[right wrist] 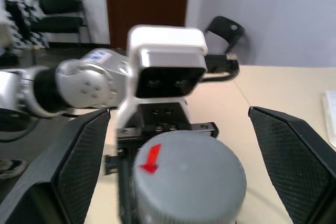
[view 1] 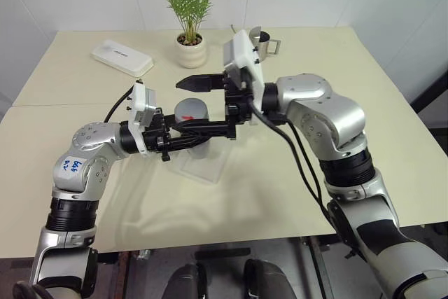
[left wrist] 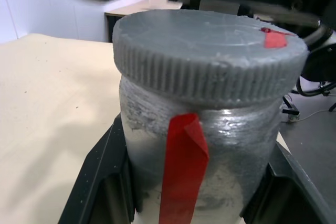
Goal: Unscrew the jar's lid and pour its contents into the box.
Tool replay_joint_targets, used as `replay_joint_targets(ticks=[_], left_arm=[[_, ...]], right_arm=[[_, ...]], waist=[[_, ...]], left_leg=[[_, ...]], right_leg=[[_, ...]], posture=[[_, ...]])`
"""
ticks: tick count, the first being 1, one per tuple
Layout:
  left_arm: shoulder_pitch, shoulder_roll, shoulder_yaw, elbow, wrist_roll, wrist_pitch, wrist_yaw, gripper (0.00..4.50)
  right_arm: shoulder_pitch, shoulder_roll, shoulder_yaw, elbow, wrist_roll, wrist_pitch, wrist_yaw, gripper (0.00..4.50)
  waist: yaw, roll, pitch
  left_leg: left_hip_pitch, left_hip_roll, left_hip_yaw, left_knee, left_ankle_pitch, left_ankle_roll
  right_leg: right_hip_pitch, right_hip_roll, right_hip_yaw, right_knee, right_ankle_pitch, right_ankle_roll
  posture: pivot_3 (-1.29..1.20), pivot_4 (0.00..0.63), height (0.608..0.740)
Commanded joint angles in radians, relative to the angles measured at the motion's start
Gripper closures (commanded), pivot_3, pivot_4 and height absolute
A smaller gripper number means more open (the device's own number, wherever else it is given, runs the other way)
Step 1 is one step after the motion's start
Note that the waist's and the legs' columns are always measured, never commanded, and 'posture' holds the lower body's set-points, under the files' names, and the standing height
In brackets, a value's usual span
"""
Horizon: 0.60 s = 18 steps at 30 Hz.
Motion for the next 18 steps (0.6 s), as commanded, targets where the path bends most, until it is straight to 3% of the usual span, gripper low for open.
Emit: replay_joint_targets(ticks=[1, 11, 18], left_arm=[[-0.003, -0.008, 0.016, -0.049, -0.027, 0.004, 0.009, 2.57], [0.015, -0.008, 0.029, -0.071, -0.036, 0.006, 0.019, 2.57], [0.033, 0.004, 0.032, -0.090, -0.053, 0.020, -0.003, 2.57]], right_arm=[[-0.016, 0.025, -0.005, 0.010, -0.041, -0.020, -0.063, 0.05], [-0.055, -0.011, -0.048, 0.094, -0.057, -0.065, -0.028, 0.05], [-0.030, -0.098, -0.104, 0.125, -0.016, -0.108, 0.075, 0.05]], waist=[[0.000, 0.000, 0.000], [0.000, 0.000, 0.000], [0.000, 0.000, 0.000]], left_leg=[[0.000, 0.000, 0.000, 0.000, 0.000, 0.000], [0.000, 0.000, 0.000, 0.000, 0.000, 0.000], [0.000, 0.000, 0.000, 0.000, 0.000, 0.000]], right_leg=[[0.000, 0.000, 0.000, 0.000, 0.000, 0.000], [0.000, 0.000, 0.000, 0.000, 0.000, 0.000], [0.000, 0.000, 0.000, 0.000, 0.000, 0.000]], posture=[[0.00, 0.150, 0.740], [0.00, 0.150, 0.740], [0.00, 0.150, 0.740]])
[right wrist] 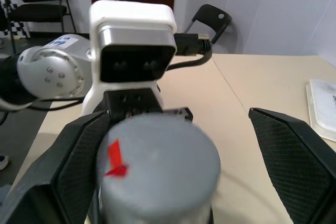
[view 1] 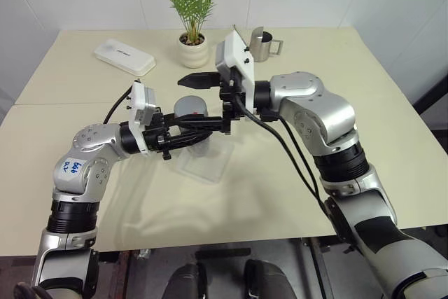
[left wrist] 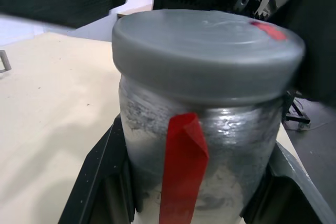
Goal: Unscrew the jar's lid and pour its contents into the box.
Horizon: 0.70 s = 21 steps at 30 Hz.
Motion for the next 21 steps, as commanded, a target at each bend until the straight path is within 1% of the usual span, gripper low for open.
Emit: replay_joint_targets(ticks=[1, 7, 11, 16, 21], left_arm=[[0.016, 0.009, 0.012, -0.072, -0.036, -0.011, -0.035, 2.57], [0.028, 0.017, 0.027, -0.076, -0.032, -0.016, -0.032, 2.57], [0.034, 0.031, 0.038, -0.072, -0.022, -0.021, -0.035, 2.57], [0.019, 0.041, 0.031, -0.049, -0.002, -0.034, -0.034, 2.57], [0.003, 0.035, 0.015, -0.038, 0.009, -0.038, -0.032, 2.57]], right_arm=[[0.010, -0.080, -0.110, 0.041, 0.014, -0.050, 0.032, 0.05], [0.066, -0.189, -0.153, 0.079, 0.032, -0.065, 0.095, 0.05], [0.098, -0.231, -0.177, 0.063, 0.046, -0.047, 0.128, 0.05], [0.111, -0.206, -0.189, -0.028, 0.120, 0.025, 0.133, 0.05], [0.083, -0.116, -0.155, -0.118, 0.149, 0.075, 0.054, 0.05]], waist=[[0.000, 0.000, 0.000], [0.005, 0.000, 0.000], [-0.004, 0.000, 0.000], [-0.002, 0.000, 0.000], [0.001, 0.000, 0.000]], left_leg=[[0.000, 0.000, 0.000, 0.000, 0.000, 0.000], [-0.001, -0.001, -0.001, 0.001, 0.000, 0.000], [0.000, 0.001, 0.001, 0.000, 0.000, 0.000], [0.001, 0.003, 0.002, 0.000, 0.001, -0.001], [0.001, 0.002, 0.002, 0.001, 0.001, -0.001]], right_leg=[[0.000, 0.000, 0.000, 0.000, 0.000, 0.000], [0.001, -0.001, 0.000, -0.001, 0.000, 0.000], [0.000, 0.000, 0.000, -0.002, 0.000, 0.000], [0.000, 0.001, 0.000, -0.001, 0.000, 0.000], [0.000, 0.000, 0.001, 0.000, 0.000, 0.000]], posture=[[0.00, 0.150, 0.740], [0.00, 0.150, 0.740], [0.00, 0.150, 0.740], [0.00, 0.150, 0.740], [0.00, 0.150, 0.740]])
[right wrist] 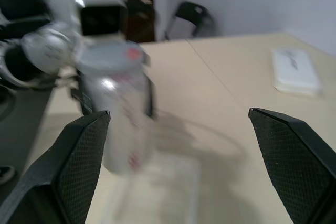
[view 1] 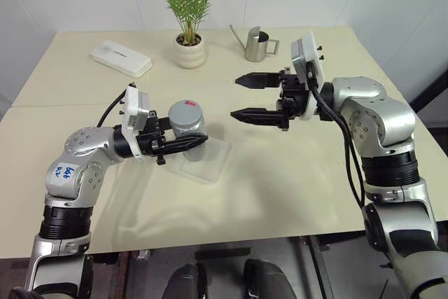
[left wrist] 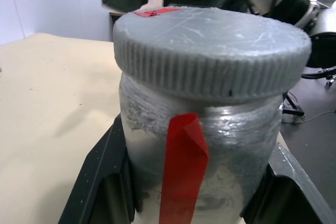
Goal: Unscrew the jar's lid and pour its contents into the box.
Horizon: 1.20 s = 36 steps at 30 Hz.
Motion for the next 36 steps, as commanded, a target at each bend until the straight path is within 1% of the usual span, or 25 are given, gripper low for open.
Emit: replay_joint_targets(ticks=[1, 7, 15, 19, 25, 32, 36], left_arm=[[-0.023, 0.007, -0.001, -0.014, 0.007, -0.019, -0.002, 2.57], [-0.035, 0.003, -0.016, -0.008, 0.013, -0.015, -0.003, 2.57], [-0.035, 0.002, -0.017, -0.010, 0.011, -0.009, 0.000, 2.57], [-0.031, 0.002, -0.016, -0.014, 0.009, -0.007, 0.001, 2.57], [-0.029, 0.006, -0.014, -0.010, 0.011, -0.012, 0.000, 2.57], [-0.024, 0.015, -0.015, -0.011, 0.018, -0.016, -0.007, 2.57], [-0.026, 0.018, -0.014, -0.006, 0.022, -0.017, -0.012, 2.57]], right_arm=[[-0.049, 0.059, 0.015, -0.080, 0.019, 0.029, -0.070, 0.05], [-0.113, 0.171, 0.098, -0.080, -0.029, 0.062, -0.169, 0.05], [-0.132, 0.221, 0.157, -0.032, -0.087, 0.047, -0.205, 0.05], [-0.135, 0.232, 0.155, -0.015, -0.101, 0.037, -0.207, 0.05], [-0.132, 0.188, 0.114, 0.014, -0.107, 0.023, -0.189, 0.05], [-0.094, 0.098, 0.079, 0.009, -0.074, 0.003, -0.107, 0.05], [-0.077, 0.072, 0.075, -0.001, -0.055, 0.000, -0.075, 0.05]], waist=[[0.000, 0.000, 0.000], [-0.001, 0.000, 0.000], [-0.001, 0.000, 0.000], [-0.001, 0.000, 0.000], [-0.001, 0.000, 0.000], [0.000, 0.000, 0.000], [-0.001, 0.000, 0.000]], left_leg=[[0.000, 0.000, 0.000, 0.000, 0.000, 0.000], [0.000, 0.000, 0.000, -0.001, 0.000, 0.000], [-0.001, -0.002, -0.001, -0.001, 0.000, 0.000], [-0.001, -0.001, -0.001, -0.001, 0.000, 0.000], [-0.001, -0.001, -0.001, -0.001, 0.000, 0.000], [-0.001, -0.001, -0.001, -0.001, 0.000, 0.000], [-0.001, -0.001, 0.000, -0.001, 0.000, 0.000]], right_leg=[[0.000, 0.000, 0.000, 0.000, 0.000, 0.000], [-0.001, 0.000, 0.001, 0.000, 0.000, 0.000], [-0.001, 0.000, 0.001, 0.000, 0.000, 0.000], [-0.001, 0.001, 0.000, 0.000, 0.000, 0.000], [-0.001, 0.001, 0.000, 0.000, 0.000, 0.000], [-0.001, 0.001, 0.000, 0.000, 0.000, 0.000], [-0.001, 0.000, 0.000, 0.000, 0.000, 0.000]], posture=[[0.00, 0.150, 0.740], [0.00, 0.150, 0.740], [0.00, 0.150, 0.740], [0.00, 0.150, 0.740], [0.00, 0.150, 0.740], [0.00, 0.150, 0.740], [0.00, 0.150, 0.740]])
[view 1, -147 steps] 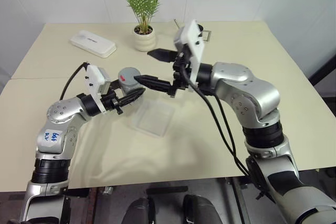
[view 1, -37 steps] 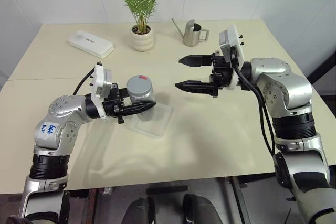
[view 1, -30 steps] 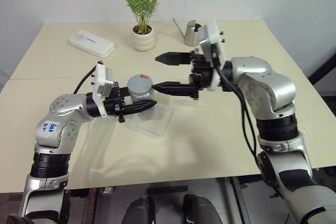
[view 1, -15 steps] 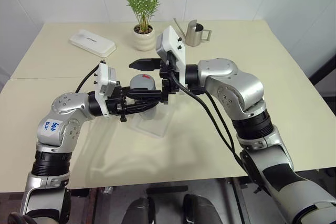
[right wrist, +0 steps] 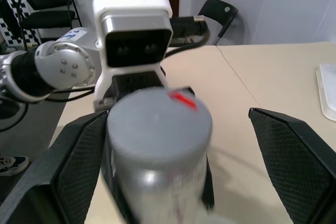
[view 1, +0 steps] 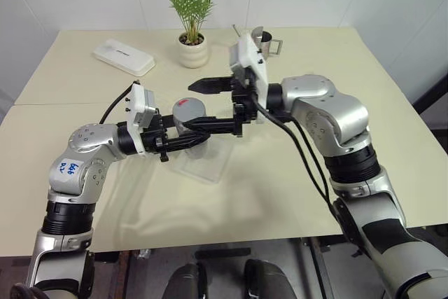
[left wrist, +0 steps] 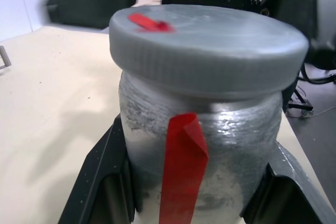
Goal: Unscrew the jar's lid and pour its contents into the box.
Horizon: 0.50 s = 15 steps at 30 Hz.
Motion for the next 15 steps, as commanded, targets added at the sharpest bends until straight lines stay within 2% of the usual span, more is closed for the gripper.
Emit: replay_joint_targets(ticks=[1, 15], left_arm=[[-0.006, 0.014, 0.010, -0.017, -0.010, -0.018, -0.028, 2.57], [-0.008, 0.021, 0.011, -0.011, -0.006, -0.013, -0.045, 2.57]], right_arm=[[0.004, -0.031, -0.060, -0.021, 0.014, -0.017, 0.010, 0.05], [0.034, -0.058, -0.102, -0.090, 0.151, 0.041, 0.121, 0.05]], waist=[[0.000, 0.000, 0.000], [0.001, 0.000, 0.000]], left_leg=[[0.000, 0.000, 0.000, 0.000, 0.000, 0.000], [0.000, 0.000, 0.000, 0.001, 0.000, 0.000]], right_leg=[[0.000, 0.000, 0.000, 0.000, 0.000, 0.000], [0.000, 0.000, 0.000, 0.000, 0.000, 0.000]], posture=[[0.00, 0.150, 0.740], [0.00, 0.150, 0.740]])
